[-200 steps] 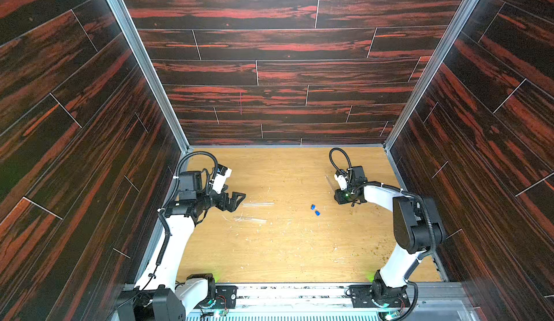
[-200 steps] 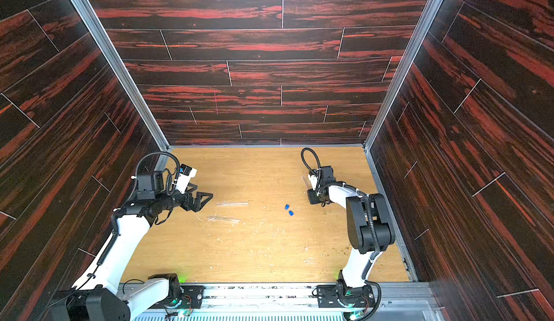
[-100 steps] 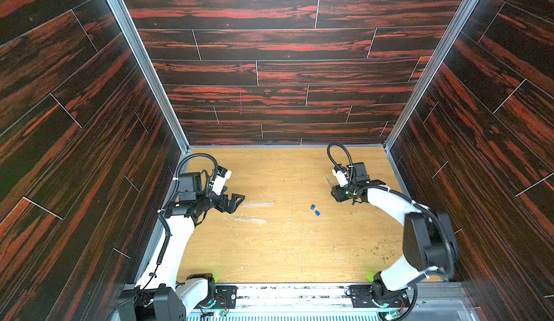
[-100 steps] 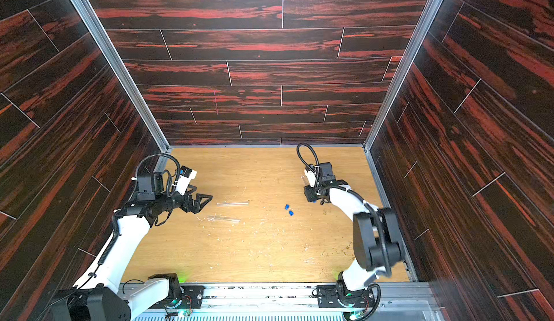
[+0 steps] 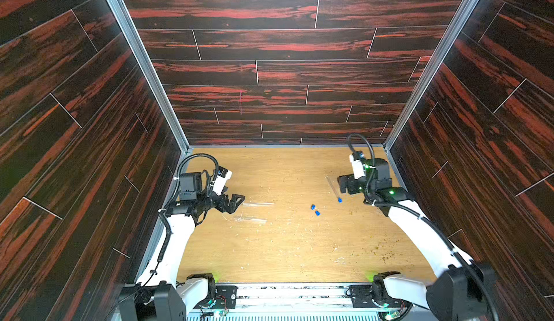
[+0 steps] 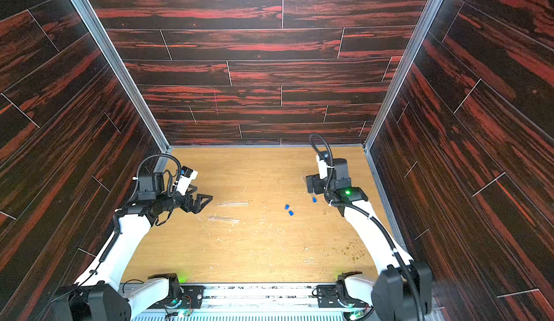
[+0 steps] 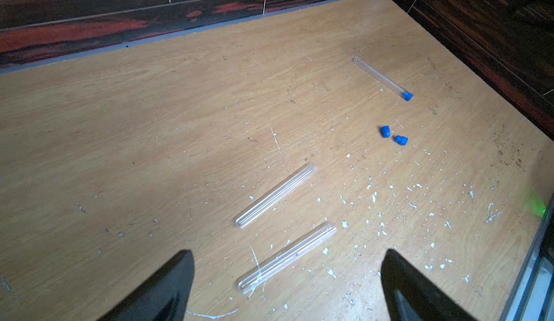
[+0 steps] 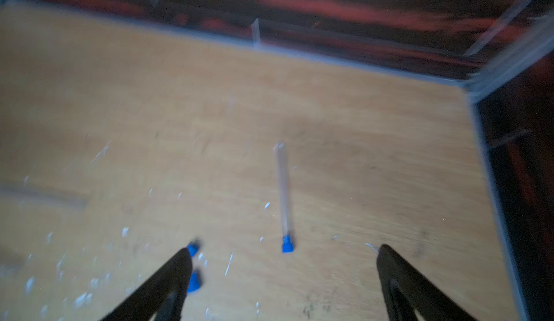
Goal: Insert stoppers into test tubes
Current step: Place the test tube at the center of the board, then pick up the test tube at the center of the board.
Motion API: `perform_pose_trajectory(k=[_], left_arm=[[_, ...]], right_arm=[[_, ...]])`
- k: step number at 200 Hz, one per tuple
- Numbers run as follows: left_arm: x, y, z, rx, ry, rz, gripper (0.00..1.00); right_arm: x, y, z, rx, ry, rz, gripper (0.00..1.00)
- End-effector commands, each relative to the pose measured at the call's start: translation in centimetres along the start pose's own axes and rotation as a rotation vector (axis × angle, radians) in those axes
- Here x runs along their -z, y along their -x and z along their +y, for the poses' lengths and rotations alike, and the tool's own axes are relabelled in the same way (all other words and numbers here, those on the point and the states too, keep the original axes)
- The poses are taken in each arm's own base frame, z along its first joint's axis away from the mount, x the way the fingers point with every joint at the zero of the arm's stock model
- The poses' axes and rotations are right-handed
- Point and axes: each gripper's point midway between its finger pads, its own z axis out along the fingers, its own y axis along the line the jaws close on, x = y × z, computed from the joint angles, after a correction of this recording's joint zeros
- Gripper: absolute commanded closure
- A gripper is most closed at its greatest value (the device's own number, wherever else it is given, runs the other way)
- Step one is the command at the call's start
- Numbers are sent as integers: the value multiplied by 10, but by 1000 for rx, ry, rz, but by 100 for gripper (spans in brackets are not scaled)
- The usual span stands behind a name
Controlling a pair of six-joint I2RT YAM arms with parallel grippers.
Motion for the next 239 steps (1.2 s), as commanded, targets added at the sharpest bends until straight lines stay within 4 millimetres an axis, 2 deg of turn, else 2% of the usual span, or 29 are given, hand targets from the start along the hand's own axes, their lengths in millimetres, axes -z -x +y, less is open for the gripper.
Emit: perform_pose_trajectory(k=[1, 22, 41, 49, 64, 89, 115, 154, 187, 208, 239], left_arm=[[0, 1, -1, -12, -12, -8, 0], [1, 1, -1, -11, -11, -2, 0], [1, 2, -2, -14, -16, -13, 0], [2, 2, -2, -16, -15, -8, 0], [2, -1, -1, -25, -1, 6, 0], [4, -4, 5, -50, 37, 21, 0], [8, -13, 16, -123, 103, 80, 0], [18, -28, 47, -180, 276, 156, 0], [28, -20, 70, -148, 406, 129, 0], [31, -15, 80, -141, 458, 110, 0], [37, -12, 91, -89, 511, 88, 0]], right_arm=[[14, 15, -25, -125, -147, -54, 3], [0, 6, -24, -116, -148, 22, 3], [-19, -11, -3, -85, -43, 133, 3], [-24, -15, 0, -81, -38, 157, 3], [-25, -16, 10, -44, -12, 168, 3], [-23, -15, 45, -6, 117, 172, 3], [-24, -25, 97, 99, 224, 221, 3], [-29, -48, 179, 277, 345, 331, 3], [-27, -63, 243, 349, 456, 444, 7], [-25, -72, 278, 401, 502, 502, 8], [-29, -86, 314, 460, 542, 596, 11]])
